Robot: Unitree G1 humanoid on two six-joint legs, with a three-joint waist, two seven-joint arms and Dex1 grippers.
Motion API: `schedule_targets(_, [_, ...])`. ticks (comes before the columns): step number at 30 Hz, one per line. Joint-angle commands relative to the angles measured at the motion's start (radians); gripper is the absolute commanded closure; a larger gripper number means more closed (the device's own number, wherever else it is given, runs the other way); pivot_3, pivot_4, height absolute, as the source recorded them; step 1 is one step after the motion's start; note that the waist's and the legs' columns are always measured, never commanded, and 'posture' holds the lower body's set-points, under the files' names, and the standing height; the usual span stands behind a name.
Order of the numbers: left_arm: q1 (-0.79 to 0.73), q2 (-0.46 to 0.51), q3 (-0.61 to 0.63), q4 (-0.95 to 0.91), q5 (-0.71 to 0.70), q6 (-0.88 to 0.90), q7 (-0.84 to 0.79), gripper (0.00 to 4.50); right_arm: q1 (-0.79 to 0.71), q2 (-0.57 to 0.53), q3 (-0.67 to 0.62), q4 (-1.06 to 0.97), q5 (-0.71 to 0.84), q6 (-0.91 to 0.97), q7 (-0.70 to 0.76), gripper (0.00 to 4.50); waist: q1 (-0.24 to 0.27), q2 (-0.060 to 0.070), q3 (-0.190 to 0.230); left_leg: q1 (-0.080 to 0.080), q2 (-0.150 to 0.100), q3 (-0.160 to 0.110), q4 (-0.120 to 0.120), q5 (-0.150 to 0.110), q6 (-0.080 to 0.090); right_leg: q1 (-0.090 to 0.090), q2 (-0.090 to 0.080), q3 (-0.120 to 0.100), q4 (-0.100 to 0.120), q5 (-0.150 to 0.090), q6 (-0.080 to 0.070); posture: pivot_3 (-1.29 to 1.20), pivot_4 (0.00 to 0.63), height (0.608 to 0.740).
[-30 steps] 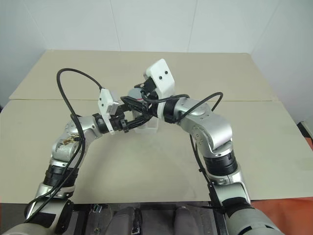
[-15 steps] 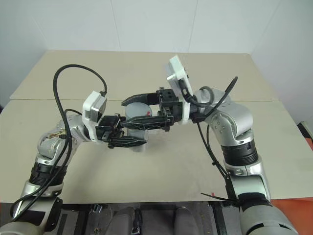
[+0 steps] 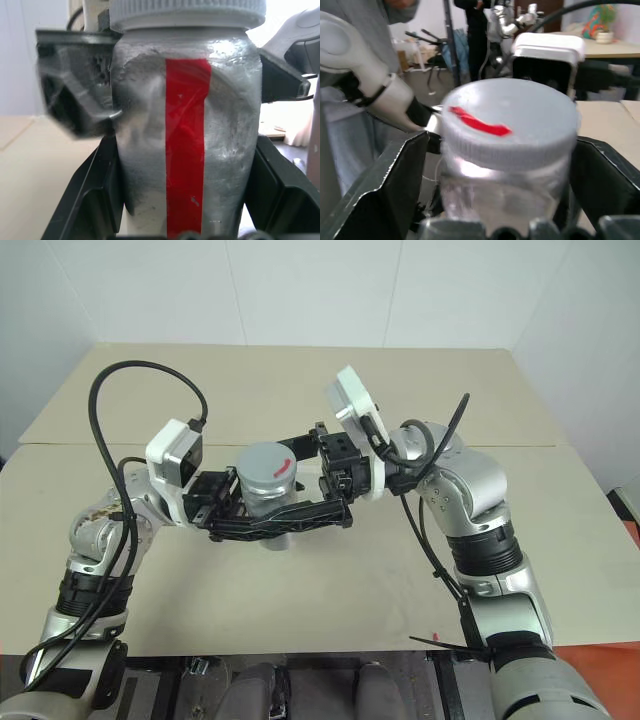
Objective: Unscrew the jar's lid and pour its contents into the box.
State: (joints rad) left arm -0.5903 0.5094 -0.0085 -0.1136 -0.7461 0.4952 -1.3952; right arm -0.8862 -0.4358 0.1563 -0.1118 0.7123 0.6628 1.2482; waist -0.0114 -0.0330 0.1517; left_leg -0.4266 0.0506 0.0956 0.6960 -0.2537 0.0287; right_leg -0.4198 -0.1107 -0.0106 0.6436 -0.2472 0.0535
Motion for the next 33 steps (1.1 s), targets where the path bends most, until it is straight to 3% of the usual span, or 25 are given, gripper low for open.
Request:
schedule_targets(1, [0.008,0.002,0.018,-0.024,0.012,-0.040,0.016,1.75,0.003,0.004,-0.032,-0.041,-0.013,-0.019,-0.054,0.03,0.000,0.000,0.000,0.000,0.000,0.000,0.000,0.000,-0.001,0.000,0.000,0.000,0.000,0.000,0.000,0.00,0.150,0.740])
schedule_targets(10, [0.101,0.021,0.092,-0.034,0.060,-0.092,0.168,1.75,0.114,-0.053,-0.108,-0.137,-0.024,0.008,-0.216,0.03,0.001,0.000,0.000,0.000,0.000,0.000,0.000,0.001,-0.001,0.000,0.000,0.000,0.000,0.000,0.000,0.00,0.150,0.740])
schedule_targets(14, [0.137,-0.002,0.131,-0.018,0.121,-0.128,0.319,1.75,0.161,-0.068,-0.142,-0.200,-0.039,0.025,-0.334,0.03,0.002,0.000,0.000,0.000,0.000,0.000,0.000,0.001,-0.001,0.000,0.000,0.000,0.000,0.000,0.000,0.00,0.150,0.740])
schedule_targets(18, [0.147,-0.112,0.117,-0.031,0.238,-0.150,0.592,1.75,0.201,-0.009,-0.181,-0.262,-0.062,0.062,-0.554,0.03,0.006,0.000,0.000,0.001,0.000,-0.001,0.000,0.000,0.000,0.001,-0.001,0.000,0.000,0.000,0.000,0.00,0.150,0.740])
schedule_targets(22, [0.161,-0.194,0.078,-0.024,0.351,-0.217,0.732,1.75,0.201,0.047,-0.137,-0.303,-0.118,0.113,-0.717,0.03,0.010,0.000,0.000,0.000,-0.001,-0.001,0.000,0.001,-0.002,0.000,-0.001,0.000,0.000,0.000,0.000,0.00,0.150,0.740])
schedule_targets(26, [0.170,-0.230,0.035,-0.027,0.392,-0.244,0.762,1.75,0.161,0.106,-0.100,-0.293,-0.160,0.132,-0.804,0.03,0.009,0.000,0.000,0.000,-0.001,0.000,0.000,0.001,-0.002,0.000,-0.001,0.000,0.000,0.000,0.000,0.00,0.150,0.740])
schedule_targets(33, [0.178,-0.263,0.000,-0.033,0.414,-0.264,0.792,1.75,0.122,0.147,-0.049,-0.246,-0.201,0.122,-0.819,0.03,0.008,0.000,0.000,0.000,-0.001,0.000,-0.001,0.001,-0.001,0.000,-0.001,0.000,-0.001,0.000,0.000,0.00,0.150,0.740])
